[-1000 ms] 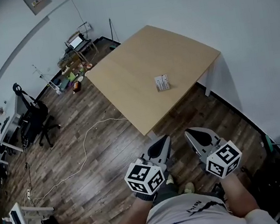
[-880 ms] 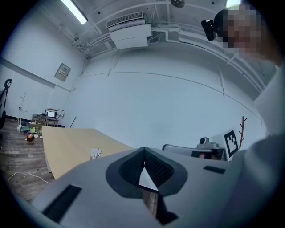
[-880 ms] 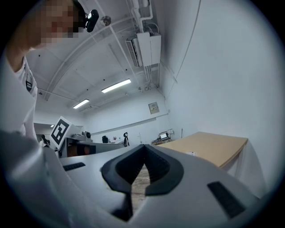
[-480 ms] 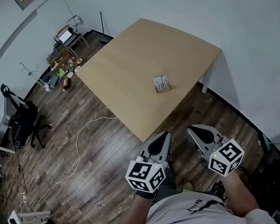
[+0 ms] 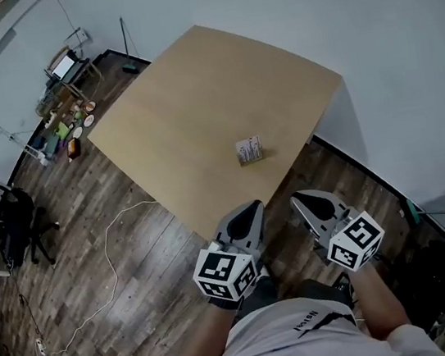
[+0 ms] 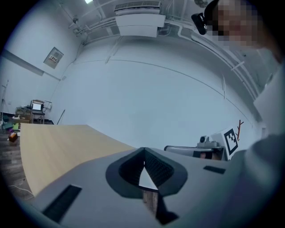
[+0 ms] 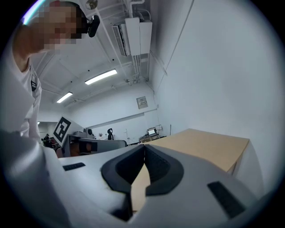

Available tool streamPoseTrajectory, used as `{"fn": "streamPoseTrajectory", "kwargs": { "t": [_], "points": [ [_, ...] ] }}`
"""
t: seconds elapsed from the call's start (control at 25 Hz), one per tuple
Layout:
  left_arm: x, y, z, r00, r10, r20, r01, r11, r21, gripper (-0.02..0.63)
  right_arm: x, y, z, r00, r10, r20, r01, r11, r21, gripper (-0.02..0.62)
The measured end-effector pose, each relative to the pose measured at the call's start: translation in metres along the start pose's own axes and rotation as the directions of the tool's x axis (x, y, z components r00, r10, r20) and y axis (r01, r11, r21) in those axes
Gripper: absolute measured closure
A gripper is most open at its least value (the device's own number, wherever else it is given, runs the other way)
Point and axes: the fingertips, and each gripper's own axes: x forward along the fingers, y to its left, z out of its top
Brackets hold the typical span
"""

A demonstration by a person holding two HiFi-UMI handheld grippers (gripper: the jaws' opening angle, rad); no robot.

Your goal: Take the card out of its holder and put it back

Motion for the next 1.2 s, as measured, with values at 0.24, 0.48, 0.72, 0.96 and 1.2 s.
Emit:
{"fn": "streamPoseTrajectory", "kwargs": {
  "t": [0.24, 0.48, 0.72, 0.96, 1.2],
  "points": [
    [0.035, 0.037, -0.005, 0.999, -0.016, -0.034, 0.016, 1.000, -0.020, 0.592, 0.041, -0.032, -0.013, 0.997, 0.047, -0.057, -0.049, 0.998, -0.032, 0.581],
    [0.077, 0.059, -0.011, 0.998, 0.054, -0.037, -0.055, 0.998, -0.040, 0.592, 0.073, -0.086, -0.033, 0.981, 0.151, -0.122, -0.157, 0.987, -0.045, 0.580],
    [0.125, 0.087, -0.013, 0.987, 0.158, -0.029, -0.159, 0.986, -0.055, 0.592, 0.110, -0.146, -0.056, 0.955, 0.223, -0.195, -0.228, 0.974, -0.004, 0.580],
    [0.180, 0.115, -0.018, 0.970, 0.240, -0.047, -0.243, 0.967, -0.074, 0.592, 0.160, -0.205, -0.081, 0.899, 0.301, -0.317, -0.321, 0.947, -0.011, 0.580],
    [0.209, 0.132, -0.044, 0.946, 0.307, -0.106, -0.317, 0.942, -0.106, 0.592, 0.197, -0.238, -0.134, 0.810, 0.390, -0.437, -0.437, 0.899, -0.008, 0.540]
  ]
}}
